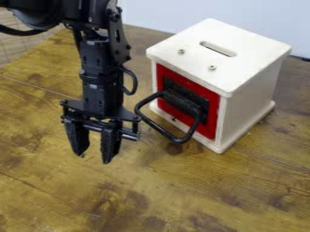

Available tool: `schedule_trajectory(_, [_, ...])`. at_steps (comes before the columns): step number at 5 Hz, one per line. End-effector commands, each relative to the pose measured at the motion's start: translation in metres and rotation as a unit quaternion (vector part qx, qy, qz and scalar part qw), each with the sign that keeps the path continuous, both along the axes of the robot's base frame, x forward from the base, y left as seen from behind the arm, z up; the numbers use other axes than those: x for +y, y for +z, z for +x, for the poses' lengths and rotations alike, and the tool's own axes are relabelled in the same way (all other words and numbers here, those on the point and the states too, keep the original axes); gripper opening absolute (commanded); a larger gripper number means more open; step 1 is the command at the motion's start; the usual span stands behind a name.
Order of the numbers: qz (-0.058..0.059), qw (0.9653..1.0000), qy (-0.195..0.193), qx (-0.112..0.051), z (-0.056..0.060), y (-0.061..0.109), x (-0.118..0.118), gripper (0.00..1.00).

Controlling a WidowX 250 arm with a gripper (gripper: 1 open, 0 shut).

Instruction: Close the drawer

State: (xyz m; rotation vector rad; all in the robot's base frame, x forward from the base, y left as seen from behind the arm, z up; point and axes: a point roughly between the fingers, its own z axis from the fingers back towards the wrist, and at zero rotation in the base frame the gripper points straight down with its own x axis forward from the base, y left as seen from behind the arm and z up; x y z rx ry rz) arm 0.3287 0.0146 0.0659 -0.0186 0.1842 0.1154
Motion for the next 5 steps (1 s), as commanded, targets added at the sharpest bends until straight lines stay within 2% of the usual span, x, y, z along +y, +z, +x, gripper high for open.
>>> schedule_trajectory(1, [-0.001,0.9992,0.001,-0.040,0.012,0.020,-0.001,1.00])
schedule_trajectory(5, [-0.005,0.9974,-0.014,-0.070,0.030,0.025,-0.018,1.00])
